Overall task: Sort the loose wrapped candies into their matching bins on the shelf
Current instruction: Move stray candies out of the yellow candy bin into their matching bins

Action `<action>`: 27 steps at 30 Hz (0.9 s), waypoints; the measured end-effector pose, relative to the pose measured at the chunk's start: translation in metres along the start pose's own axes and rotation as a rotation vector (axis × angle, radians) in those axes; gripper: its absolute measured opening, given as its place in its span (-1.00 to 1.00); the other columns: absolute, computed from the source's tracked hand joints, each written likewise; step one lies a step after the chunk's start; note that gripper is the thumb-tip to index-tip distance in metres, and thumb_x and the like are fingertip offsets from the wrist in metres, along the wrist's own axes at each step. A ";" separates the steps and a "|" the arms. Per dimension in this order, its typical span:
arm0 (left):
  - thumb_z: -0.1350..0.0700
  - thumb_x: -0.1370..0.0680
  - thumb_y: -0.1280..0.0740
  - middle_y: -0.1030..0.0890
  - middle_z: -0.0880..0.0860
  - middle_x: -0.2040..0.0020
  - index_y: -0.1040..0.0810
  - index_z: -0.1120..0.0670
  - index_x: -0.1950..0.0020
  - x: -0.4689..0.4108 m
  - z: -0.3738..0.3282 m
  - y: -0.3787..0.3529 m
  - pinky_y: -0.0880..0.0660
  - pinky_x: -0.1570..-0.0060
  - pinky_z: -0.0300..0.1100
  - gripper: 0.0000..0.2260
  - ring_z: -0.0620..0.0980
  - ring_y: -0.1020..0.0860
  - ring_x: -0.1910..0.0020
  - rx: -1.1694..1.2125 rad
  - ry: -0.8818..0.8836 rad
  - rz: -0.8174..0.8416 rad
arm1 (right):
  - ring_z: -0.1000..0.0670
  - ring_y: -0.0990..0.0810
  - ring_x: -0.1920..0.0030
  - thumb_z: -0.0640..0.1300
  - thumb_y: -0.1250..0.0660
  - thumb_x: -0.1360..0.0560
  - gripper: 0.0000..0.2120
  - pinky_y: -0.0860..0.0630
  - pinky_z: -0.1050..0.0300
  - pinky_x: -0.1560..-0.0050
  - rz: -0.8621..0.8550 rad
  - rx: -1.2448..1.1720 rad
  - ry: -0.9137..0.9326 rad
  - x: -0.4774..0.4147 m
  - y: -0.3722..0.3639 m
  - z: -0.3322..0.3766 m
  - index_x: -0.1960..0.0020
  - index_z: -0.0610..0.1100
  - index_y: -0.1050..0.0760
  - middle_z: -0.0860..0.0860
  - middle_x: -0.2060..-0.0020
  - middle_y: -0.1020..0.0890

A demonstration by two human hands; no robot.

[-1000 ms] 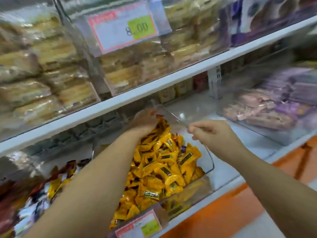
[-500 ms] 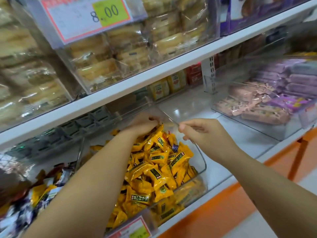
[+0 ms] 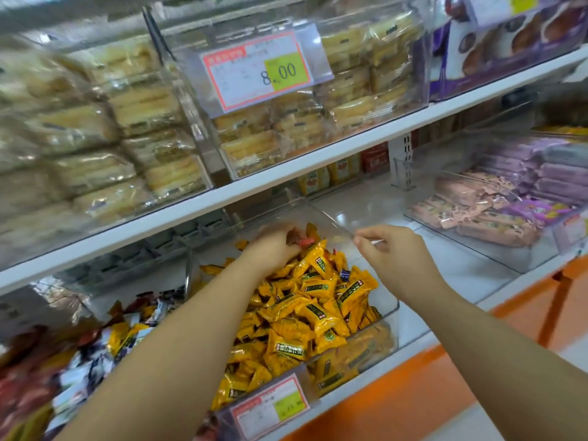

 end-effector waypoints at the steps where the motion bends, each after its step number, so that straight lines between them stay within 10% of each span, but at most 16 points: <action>1: 0.12 -0.59 -0.27 -0.52 -0.02 -0.10 -0.45 0.03 -0.25 0.011 -0.001 0.006 -0.39 0.06 -0.22 -0.76 -0.08 -0.47 0.02 0.025 0.006 -0.019 | 0.11 -0.54 0.07 -0.11 -0.28 -0.54 -0.79 -0.37 0.29 0.18 -0.033 0.045 0.007 0.002 0.000 0.005 -0.13 -0.07 -0.60 0.04 -0.01 -0.63; 6: 0.16 -0.54 -0.34 -0.58 -0.10 0.03 -0.51 -0.09 -0.05 0.082 0.011 0.034 -0.42 0.14 -0.38 -0.83 -0.14 -0.54 0.09 0.268 -0.041 -0.276 | -0.01 -0.55 -0.07 -0.24 -0.30 -0.49 -0.79 -0.43 0.15 -0.03 -0.091 0.120 0.214 0.017 -0.012 0.044 -0.05 -0.06 -0.63 0.02 -0.02 -0.63; 11: 0.21 -0.54 -0.33 -0.55 -0.12 0.02 -0.50 -0.16 0.00 0.169 0.050 0.052 -0.43 0.10 -0.46 -0.77 -0.25 -0.52 0.08 0.389 -0.012 -0.518 | 0.20 -0.53 0.17 -0.18 -0.31 -0.51 -0.84 -0.44 0.35 0.20 0.166 0.062 0.250 0.045 -0.053 0.084 -0.02 0.00 -0.61 0.12 0.15 -0.61; 15: 0.20 -0.56 -0.31 -0.52 -0.11 0.01 -0.40 -0.28 -0.03 0.223 0.095 0.062 -0.47 0.15 -0.31 -0.66 -0.17 -0.53 0.11 0.397 0.058 -0.713 | 0.18 -0.53 0.15 -0.18 -0.31 -0.52 -0.83 -0.52 0.23 0.01 0.381 0.088 0.333 0.069 -0.103 0.114 -0.06 -0.06 -0.62 0.13 0.18 -0.58; 22: 0.34 -0.49 -0.34 -0.52 0.03 0.04 -0.56 0.04 0.00 0.287 0.195 0.085 -0.43 0.03 -0.21 -0.78 -0.07 -0.50 0.08 0.156 0.331 -1.045 | 0.01 -0.61 0.07 -0.10 -0.31 -0.51 -0.82 -0.46 0.21 0.10 0.275 0.234 0.309 0.082 -0.145 0.140 -0.07 -0.05 -0.63 0.01 0.08 -0.68; 27: 0.30 -0.52 -0.31 -0.55 0.06 -0.19 -0.57 0.08 -0.21 0.297 0.234 0.084 -0.35 -0.17 -0.27 -0.71 0.01 -0.53 -0.12 0.164 0.474 -0.790 | -0.01 -0.62 0.05 -0.11 -0.33 -0.51 -0.82 -0.47 0.18 0.08 0.280 0.250 0.286 0.080 -0.148 0.142 -0.07 -0.06 -0.63 -0.04 0.06 -0.69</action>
Point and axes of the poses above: each hand's wrist, its own x-axis away from the middle knuckle, its own y-axis out of the back of the hand, z = x × y, the point moved 2 cm from there along -x, towards the middle knuckle
